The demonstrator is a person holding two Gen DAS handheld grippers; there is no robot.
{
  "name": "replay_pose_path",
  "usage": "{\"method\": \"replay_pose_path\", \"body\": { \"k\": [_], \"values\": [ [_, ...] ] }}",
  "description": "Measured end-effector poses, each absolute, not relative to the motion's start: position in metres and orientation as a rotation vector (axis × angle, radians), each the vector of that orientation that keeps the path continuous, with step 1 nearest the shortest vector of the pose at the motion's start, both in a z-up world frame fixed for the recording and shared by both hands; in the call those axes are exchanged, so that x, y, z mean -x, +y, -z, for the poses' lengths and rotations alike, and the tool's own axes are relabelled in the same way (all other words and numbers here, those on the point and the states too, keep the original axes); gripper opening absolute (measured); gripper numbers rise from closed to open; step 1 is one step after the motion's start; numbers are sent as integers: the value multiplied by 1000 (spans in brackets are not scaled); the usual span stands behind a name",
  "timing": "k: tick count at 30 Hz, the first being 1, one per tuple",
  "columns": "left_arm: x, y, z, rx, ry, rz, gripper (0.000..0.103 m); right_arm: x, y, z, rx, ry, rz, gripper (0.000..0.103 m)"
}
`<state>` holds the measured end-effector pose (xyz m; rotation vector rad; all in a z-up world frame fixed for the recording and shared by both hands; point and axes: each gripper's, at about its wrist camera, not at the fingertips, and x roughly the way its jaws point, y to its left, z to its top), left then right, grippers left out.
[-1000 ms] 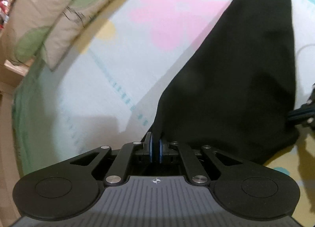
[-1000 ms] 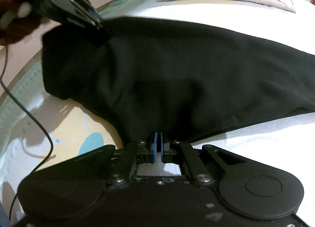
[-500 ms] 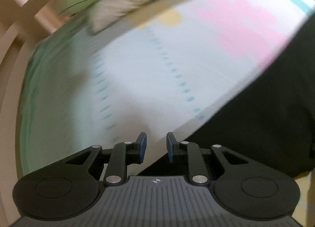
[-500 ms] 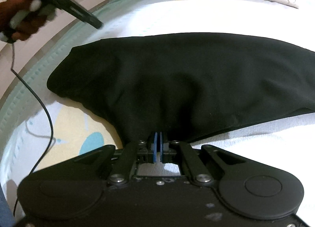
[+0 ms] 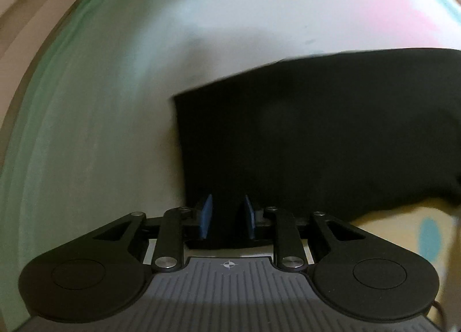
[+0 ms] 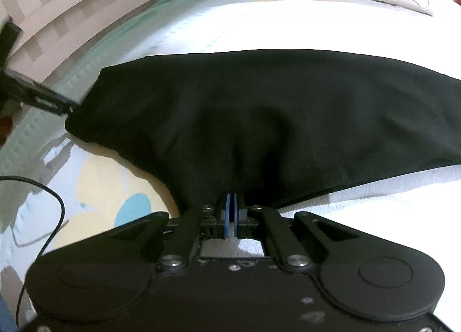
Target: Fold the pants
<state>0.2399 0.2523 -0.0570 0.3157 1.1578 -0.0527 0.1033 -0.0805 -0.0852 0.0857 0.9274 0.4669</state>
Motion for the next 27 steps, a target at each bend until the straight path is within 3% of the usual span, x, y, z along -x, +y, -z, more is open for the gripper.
{"method": "replay_pose_path", "body": {
  "k": [4, 8, 12, 17, 22, 27],
  "values": [
    [-252, 257, 58, -319, 1154, -15, 29, -100, -76, 83, -54, 913, -467, 1],
    [-252, 243, 46, -329, 1153, -40, 27, -75, -85, 67, -80, 830, -431, 17],
    [-234, 210, 25, -339, 1100, 39, 27, -44, -87, 62, -88, 781, -465, 24],
    [-238, 174, 32, -402, 1095, 94, 27, -34, -71, 70, -69, 788, -484, 27],
    [-252, 187, 64, -409, 1183, 44, 29, -41, -61, 74, -62, 780, -495, 29],
    [-253, 190, 63, -405, 1178, 73, 29, -46, -45, 78, -2, 790, -550, 32]
  ]
}}
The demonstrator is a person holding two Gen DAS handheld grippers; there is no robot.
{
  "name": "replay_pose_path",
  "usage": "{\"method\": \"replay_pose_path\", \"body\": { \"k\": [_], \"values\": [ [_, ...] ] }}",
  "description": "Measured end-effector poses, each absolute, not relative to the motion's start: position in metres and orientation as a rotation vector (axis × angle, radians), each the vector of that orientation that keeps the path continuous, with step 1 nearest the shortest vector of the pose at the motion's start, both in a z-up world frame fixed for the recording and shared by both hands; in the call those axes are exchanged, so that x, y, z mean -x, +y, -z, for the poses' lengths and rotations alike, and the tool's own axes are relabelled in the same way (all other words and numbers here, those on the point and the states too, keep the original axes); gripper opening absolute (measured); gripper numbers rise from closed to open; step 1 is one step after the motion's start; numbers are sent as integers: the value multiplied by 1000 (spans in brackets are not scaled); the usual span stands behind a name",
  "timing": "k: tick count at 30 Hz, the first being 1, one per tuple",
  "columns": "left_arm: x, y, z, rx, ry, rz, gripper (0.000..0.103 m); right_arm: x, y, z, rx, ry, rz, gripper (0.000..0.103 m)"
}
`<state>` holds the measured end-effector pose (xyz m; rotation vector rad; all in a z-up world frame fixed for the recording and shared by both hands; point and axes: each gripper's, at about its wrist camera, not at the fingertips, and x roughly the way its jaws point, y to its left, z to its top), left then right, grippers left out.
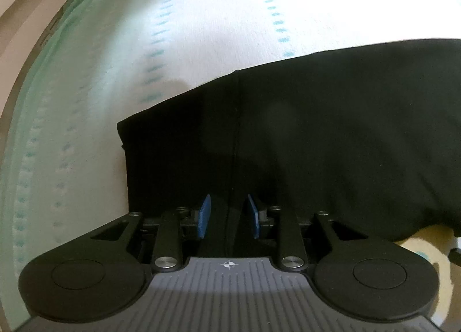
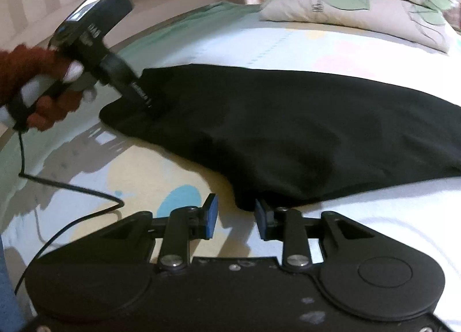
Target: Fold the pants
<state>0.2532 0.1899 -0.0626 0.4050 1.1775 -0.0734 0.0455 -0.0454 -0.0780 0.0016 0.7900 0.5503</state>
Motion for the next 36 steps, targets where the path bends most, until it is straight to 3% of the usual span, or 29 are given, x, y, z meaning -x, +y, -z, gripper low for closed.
{"method": "replay_pose_path", "body": {
  "k": [7, 11, 16, 18, 24, 36],
  "values": [
    [-250, 194, 62, -391, 1163, 85, 29, -23, -11, 92, 262, 760, -647, 31],
    [-236, 189, 54, -441, 1148, 93, 27, -14, -18, 76, 245, 758, -677, 16],
    [-213, 168, 41, -457, 1119, 153, 27, -10, -41, 40, 151, 594, -593, 16],
    [-207, 161, 39, -480, 1114, 175, 27, -30, -43, 41, 115, 622, -553, 3],
    [-194, 146, 27, -449, 1104, 230, 27, -66, -48, 79, 40, 827, -441, 2],
    [-174, 40, 18, -348, 1028, 282, 27, -54, -120, 64, -95, 740, -366, 8]
  ]
}}
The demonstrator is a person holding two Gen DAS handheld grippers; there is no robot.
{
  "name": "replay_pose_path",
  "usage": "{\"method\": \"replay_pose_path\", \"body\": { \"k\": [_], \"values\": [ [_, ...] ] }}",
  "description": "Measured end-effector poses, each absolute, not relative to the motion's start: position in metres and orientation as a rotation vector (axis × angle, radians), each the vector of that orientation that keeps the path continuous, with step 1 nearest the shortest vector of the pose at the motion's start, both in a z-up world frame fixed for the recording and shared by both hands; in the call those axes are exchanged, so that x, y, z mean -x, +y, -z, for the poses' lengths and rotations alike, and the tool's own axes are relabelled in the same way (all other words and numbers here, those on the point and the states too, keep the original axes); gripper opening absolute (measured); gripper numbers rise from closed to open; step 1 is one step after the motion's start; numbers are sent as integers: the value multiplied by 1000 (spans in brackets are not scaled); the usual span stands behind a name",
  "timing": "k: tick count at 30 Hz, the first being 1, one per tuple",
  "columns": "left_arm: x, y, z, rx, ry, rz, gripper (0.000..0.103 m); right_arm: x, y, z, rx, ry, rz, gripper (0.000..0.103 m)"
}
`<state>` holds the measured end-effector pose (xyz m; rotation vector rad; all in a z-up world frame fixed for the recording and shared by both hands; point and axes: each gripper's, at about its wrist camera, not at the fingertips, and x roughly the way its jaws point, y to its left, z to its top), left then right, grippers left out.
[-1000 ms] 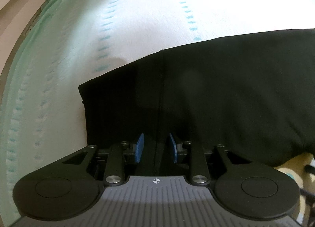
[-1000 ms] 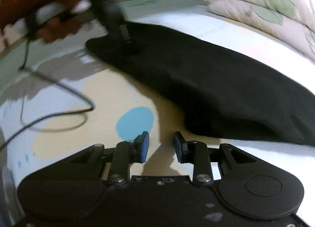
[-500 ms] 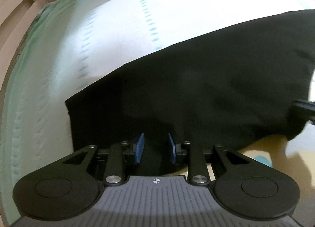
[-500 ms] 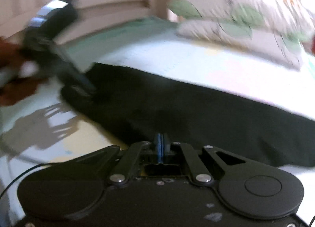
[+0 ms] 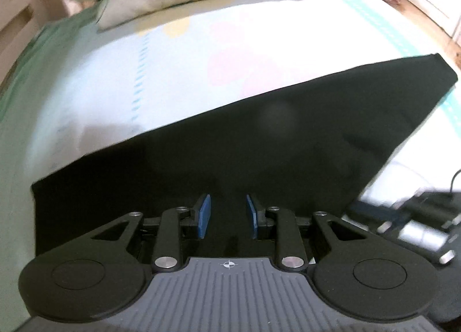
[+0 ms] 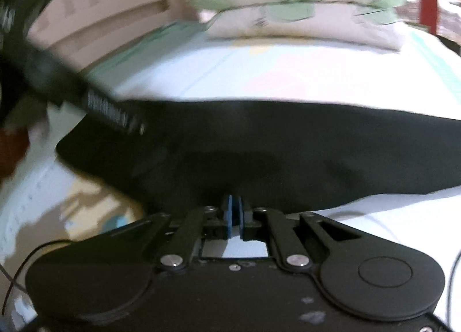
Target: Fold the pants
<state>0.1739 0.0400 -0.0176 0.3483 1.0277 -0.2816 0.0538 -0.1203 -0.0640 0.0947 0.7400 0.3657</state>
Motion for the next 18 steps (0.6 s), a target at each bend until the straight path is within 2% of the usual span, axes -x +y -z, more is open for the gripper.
{"method": "replay_pose_path", "body": {
  "k": [2, 9, 14, 18],
  "values": [
    [-174, 26, 26, -364, 1019, 294, 27, -54, -152, 57, -127, 721, -306, 9],
    [-186, -9, 49, -412, 1035, 297, 27, -68, -294, 45, -294, 706, -32, 28],
    [-203, -22, 64, -444, 1060, 288, 26, -84, -392, 47, -466, 724, 118, 31],
    [-216, -36, 67, -478, 1068, 296, 26, -92, -451, 60, -465, 738, 228, 35]
  ]
}}
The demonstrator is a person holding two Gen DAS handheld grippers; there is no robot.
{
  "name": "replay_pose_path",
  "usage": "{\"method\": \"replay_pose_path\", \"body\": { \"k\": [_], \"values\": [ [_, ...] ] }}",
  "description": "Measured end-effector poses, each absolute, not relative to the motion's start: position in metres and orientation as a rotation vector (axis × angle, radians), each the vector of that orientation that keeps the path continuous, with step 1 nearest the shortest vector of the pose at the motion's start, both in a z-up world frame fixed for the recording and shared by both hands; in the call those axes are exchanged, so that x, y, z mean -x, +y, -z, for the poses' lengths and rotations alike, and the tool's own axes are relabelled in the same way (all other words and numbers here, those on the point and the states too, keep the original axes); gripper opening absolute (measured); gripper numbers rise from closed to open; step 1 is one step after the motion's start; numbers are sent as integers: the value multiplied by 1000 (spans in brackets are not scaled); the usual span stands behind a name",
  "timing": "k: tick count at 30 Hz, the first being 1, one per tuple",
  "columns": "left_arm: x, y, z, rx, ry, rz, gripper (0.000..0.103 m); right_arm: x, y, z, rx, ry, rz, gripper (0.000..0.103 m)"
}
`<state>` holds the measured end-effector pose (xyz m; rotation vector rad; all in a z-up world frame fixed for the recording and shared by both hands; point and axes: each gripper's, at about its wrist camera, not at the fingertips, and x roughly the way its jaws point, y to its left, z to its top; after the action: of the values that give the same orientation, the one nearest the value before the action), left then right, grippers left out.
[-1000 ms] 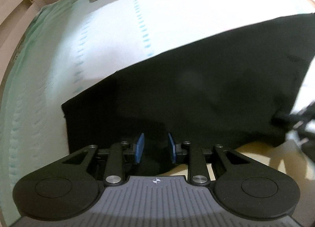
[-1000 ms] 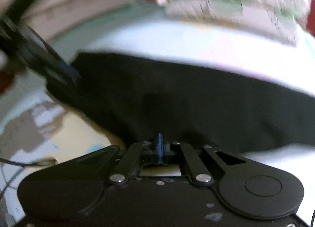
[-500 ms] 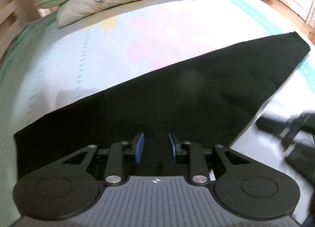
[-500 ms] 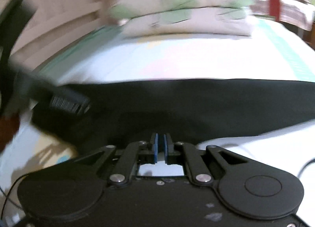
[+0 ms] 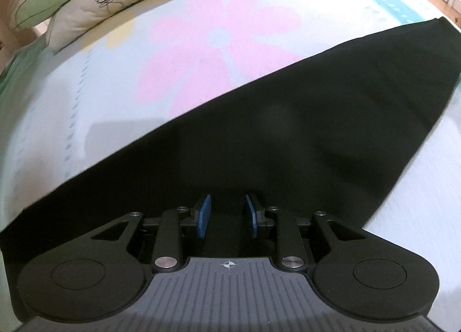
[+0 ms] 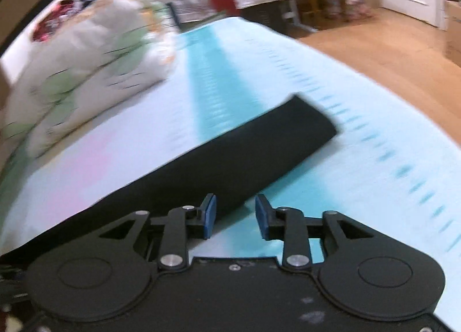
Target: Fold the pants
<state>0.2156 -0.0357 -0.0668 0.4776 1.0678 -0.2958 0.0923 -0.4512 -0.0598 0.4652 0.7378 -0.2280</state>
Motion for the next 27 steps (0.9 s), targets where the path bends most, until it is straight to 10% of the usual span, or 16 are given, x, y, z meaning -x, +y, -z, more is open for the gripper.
{"method": "replay_pose_path", "body": {
  "k": [27],
  "values": [
    [-227, -77, 43, -403, 934, 353, 26, -230, -394, 104, -201, 784, 34, 1]
  ]
}}
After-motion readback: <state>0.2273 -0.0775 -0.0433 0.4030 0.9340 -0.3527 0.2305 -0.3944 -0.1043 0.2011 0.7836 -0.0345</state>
